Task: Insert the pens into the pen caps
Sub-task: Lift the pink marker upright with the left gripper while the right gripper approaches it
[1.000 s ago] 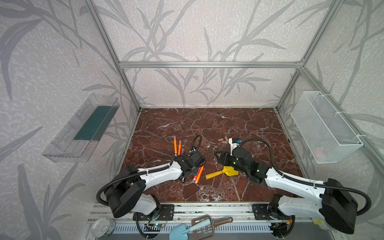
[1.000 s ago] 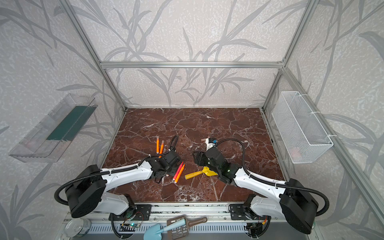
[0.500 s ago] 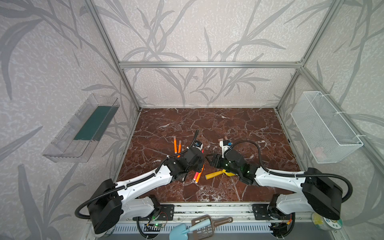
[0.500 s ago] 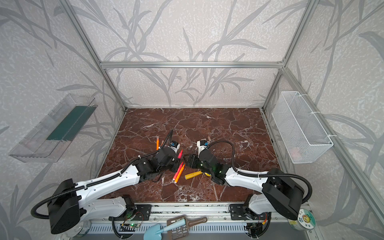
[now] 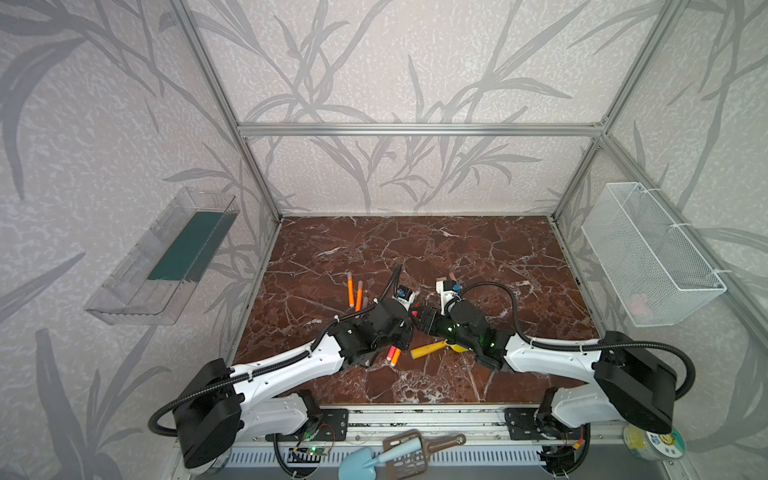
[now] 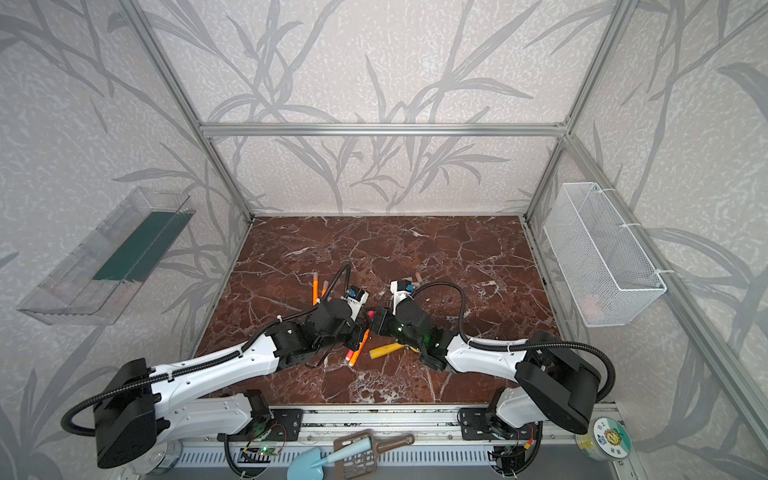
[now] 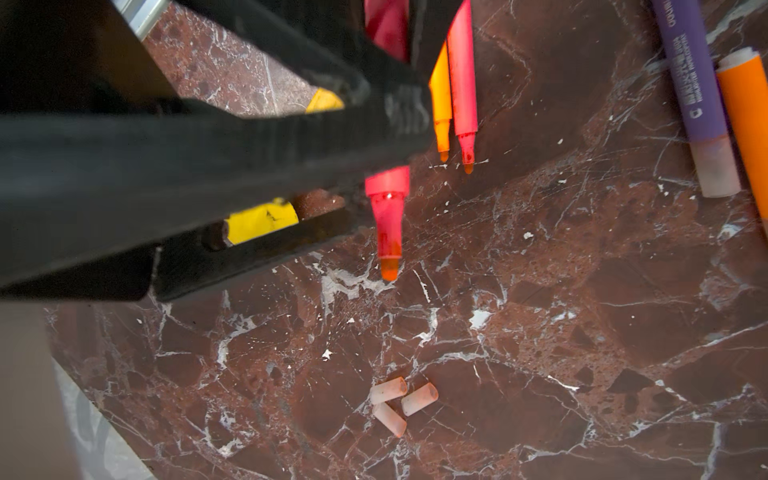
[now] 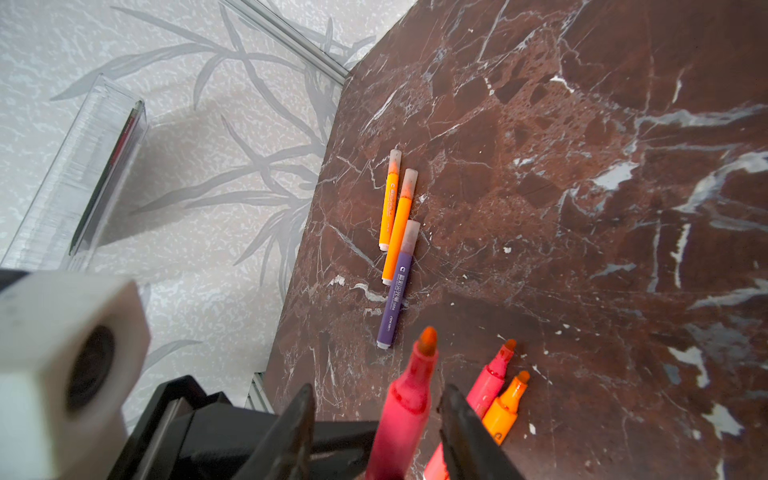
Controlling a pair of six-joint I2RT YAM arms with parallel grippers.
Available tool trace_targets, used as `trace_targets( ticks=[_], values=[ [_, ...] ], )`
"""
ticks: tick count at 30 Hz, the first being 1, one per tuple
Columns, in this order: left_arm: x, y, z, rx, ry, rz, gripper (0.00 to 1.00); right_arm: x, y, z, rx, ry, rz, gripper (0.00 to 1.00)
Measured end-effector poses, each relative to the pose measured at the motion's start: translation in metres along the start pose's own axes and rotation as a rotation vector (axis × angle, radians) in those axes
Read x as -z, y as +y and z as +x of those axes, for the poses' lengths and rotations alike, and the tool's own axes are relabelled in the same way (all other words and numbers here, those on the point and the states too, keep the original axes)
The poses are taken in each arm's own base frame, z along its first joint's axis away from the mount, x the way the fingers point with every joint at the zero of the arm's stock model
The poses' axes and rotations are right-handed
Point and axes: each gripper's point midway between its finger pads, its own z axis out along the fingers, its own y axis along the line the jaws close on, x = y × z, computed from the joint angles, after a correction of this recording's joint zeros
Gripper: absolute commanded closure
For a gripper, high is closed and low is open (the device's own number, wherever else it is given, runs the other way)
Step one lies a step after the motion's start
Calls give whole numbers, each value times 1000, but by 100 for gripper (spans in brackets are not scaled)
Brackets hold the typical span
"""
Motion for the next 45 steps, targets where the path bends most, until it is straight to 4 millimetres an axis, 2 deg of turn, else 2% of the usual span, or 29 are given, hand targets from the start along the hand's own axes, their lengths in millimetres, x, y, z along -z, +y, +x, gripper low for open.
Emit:
trace_targets(
  ticks=[4,11,16,26,33,37,41,45],
  values=[
    [3,-3,1,-8,-16,15,89,-1,-2,1,-16,2,3,62],
    [4,-7,-3,-10,-34,30,88,-4,-5,4,-33,6,8,82],
    [3,-7,0,-15,-33,35,81,-4,-4,3,-45,-2,6,92],
    [-3,-8,9,-21,-41,58,68,5,-25,16,-88,-2,11,95],
    [-4,-14,9,-29,-59,92,61,5,-8,10,-110,-30,-61,98],
    [-5,-17,9,-31,-67,105,61,4,-6,9,-124,-41,-86,99],
    [-8,-16,11,-36,-65,103,68,4,-8,10,-130,-43,-93,100],
    [-10,-15,12,-41,-68,98,69,5,-3,10,-140,-42,-114,100]
  ],
)
